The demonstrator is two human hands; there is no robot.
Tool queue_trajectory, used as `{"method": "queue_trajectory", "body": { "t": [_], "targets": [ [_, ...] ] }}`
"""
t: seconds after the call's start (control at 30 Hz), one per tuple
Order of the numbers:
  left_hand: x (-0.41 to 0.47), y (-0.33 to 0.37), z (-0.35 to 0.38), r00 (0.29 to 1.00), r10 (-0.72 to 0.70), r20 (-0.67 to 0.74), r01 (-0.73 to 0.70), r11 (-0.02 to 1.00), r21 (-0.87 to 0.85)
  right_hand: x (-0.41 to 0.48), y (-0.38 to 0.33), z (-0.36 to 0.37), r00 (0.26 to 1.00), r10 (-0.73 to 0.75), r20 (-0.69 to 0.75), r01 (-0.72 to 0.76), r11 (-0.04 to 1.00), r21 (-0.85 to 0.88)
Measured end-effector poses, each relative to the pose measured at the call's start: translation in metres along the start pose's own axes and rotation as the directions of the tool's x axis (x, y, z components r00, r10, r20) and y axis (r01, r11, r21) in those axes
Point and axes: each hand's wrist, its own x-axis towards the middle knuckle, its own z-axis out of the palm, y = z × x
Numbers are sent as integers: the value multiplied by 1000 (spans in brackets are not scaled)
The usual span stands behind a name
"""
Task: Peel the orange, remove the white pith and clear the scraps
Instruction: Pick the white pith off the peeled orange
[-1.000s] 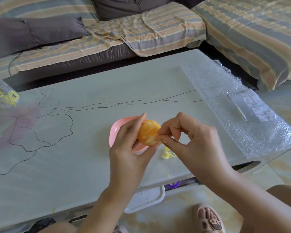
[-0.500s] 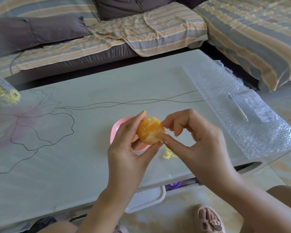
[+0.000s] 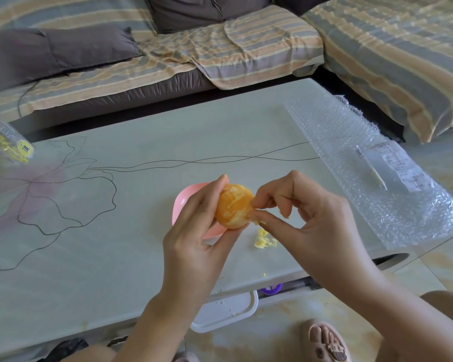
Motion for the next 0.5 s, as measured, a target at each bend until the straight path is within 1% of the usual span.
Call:
{"method": "queue_trajectory", "body": {
  "t": [0.23,0.4,0.5],
  "targets": [
    [1,1,1,1000,-8,-17,8,1000,-13,-1,2,0,1000,-25,8,25,1000,-1],
    [1,5,1,993,-116,-27,111,984,-137,-2,2,0,999,-6,-40,6,1000,-7],
    [2,7,0,988,-156,-18,151,974,-171,2,2,-3,999,-32,-27,31,998,-45]
  ]
}}
